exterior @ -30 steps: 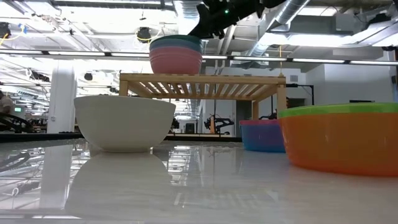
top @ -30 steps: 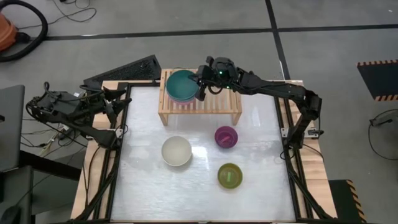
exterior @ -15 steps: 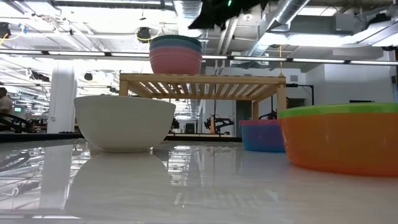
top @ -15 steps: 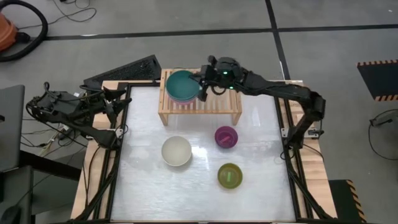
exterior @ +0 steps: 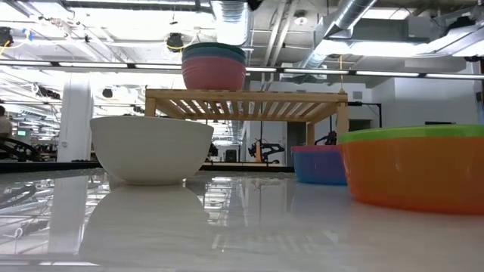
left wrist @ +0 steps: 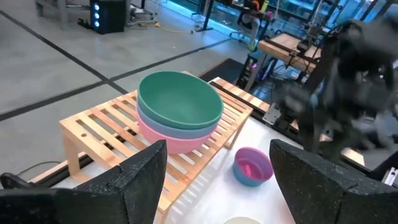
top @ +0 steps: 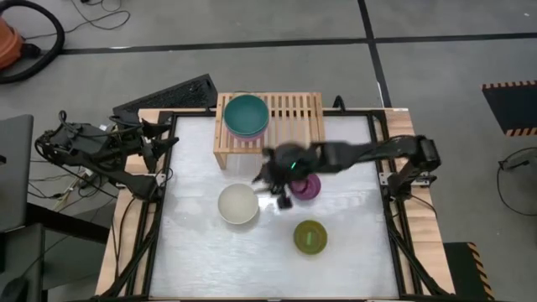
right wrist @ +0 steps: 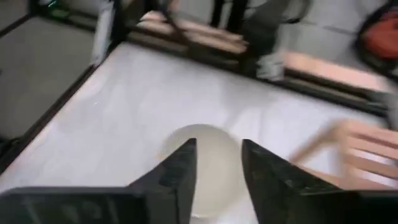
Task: Place and stack bowls onto a shelf
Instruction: Stack the white bowl on top of the dark green bowl on the shelf
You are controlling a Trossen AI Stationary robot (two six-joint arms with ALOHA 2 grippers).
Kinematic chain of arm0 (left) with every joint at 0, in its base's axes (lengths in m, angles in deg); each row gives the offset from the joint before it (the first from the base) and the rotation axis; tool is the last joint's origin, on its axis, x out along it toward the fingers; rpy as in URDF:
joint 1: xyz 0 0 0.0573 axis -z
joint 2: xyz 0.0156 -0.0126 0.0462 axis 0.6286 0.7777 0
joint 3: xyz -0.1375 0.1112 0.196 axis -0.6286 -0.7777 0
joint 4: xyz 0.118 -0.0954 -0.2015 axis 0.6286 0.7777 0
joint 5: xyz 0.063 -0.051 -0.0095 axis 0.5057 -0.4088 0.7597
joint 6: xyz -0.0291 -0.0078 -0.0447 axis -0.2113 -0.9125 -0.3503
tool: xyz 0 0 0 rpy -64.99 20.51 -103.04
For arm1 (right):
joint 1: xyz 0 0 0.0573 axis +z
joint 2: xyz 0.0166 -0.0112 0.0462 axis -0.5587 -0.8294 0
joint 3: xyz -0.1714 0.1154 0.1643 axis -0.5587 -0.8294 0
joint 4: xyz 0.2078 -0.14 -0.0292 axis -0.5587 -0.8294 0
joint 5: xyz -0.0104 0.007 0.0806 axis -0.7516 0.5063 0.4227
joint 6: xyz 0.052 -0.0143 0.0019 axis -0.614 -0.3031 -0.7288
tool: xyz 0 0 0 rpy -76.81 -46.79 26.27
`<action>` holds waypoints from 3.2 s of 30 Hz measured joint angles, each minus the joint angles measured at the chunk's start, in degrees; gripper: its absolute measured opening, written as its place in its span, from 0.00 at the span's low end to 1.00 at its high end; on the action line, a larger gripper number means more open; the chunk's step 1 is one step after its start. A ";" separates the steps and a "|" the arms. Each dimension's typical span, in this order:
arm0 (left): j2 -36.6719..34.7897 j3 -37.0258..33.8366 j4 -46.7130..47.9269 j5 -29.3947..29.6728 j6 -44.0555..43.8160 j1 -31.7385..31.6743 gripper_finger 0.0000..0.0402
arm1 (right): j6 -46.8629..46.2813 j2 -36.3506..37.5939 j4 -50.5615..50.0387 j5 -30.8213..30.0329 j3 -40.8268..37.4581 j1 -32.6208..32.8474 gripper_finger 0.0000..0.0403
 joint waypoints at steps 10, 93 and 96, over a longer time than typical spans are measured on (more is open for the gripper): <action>0.00 0.00 0.53 -1.25 0.04 0.00 0.67 | 3.66 -14.00 0.16 2.14 -0.05 4.96 0.53; 0.00 -0.04 1.70 4.86 -3.00 0.00 0.67 | 20.07 -16.96 -35.86 -6.85 43.24 -17.79 0.06; 0.00 -0.04 1.68 4.94 -3.00 0.00 0.67 | 20.16 -16.80 -36.18 -6.42 43.25 -18.11 0.06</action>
